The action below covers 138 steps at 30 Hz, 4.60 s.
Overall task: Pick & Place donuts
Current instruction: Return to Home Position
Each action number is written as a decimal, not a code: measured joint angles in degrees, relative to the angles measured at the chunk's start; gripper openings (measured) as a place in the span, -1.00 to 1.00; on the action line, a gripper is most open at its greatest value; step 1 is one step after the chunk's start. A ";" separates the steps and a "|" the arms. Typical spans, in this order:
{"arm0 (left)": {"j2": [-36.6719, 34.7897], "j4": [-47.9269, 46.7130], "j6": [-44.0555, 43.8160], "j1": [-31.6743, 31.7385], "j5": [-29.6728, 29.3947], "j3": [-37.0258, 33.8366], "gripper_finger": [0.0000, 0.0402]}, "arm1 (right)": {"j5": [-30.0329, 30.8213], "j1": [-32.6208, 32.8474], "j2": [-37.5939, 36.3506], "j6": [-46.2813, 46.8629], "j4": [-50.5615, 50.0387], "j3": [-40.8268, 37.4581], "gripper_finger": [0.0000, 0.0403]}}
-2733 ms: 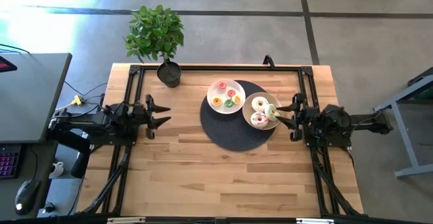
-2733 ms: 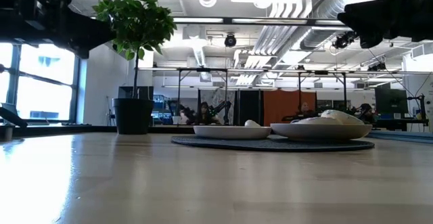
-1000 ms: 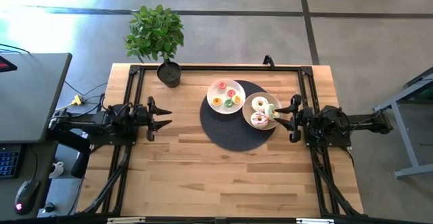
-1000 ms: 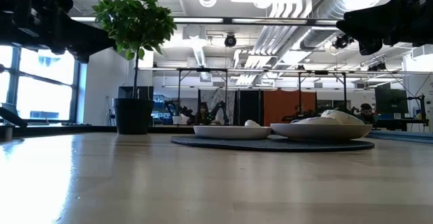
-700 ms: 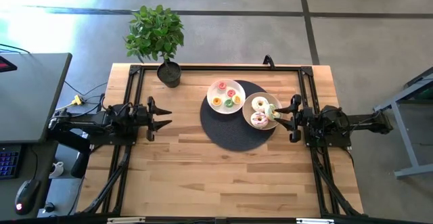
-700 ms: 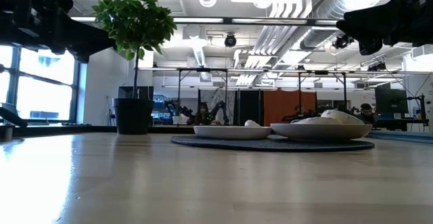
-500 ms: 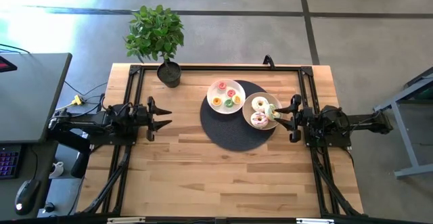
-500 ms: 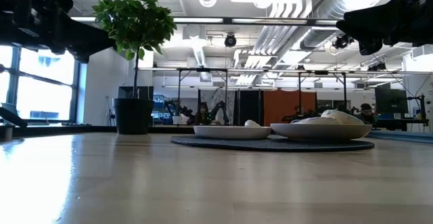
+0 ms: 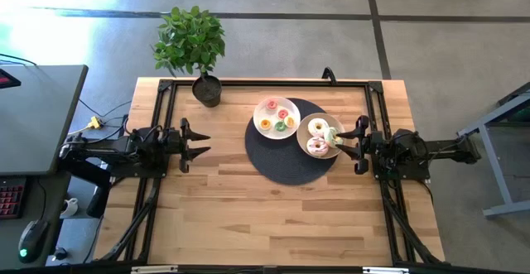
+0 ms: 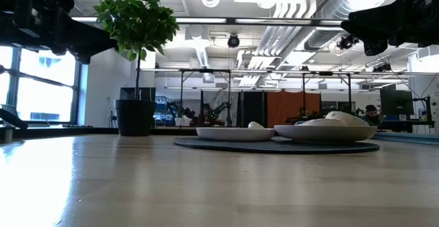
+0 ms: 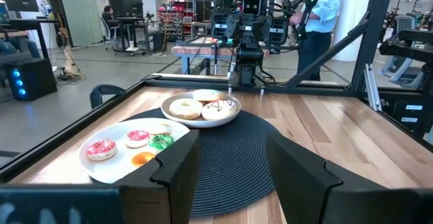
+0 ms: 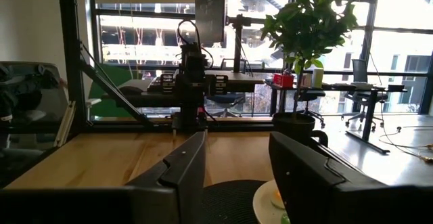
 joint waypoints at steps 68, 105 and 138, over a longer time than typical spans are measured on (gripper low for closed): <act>0.00 -0.07 0.02 -4.92 2.62 0.00 -0.15 | 0.00 -0.01 0.00 0.00 0.02 -0.01 -0.19; 0.02 -0.04 0.02 -4.90 2.56 0.00 -0.15 | 0.00 -0.01 0.00 0.00 0.00 -0.03 -0.21; 0.02 -0.04 0.02 -4.90 2.60 0.00 -0.15 | 0.00 -0.01 0.00 0.01 0.01 -0.03 -0.20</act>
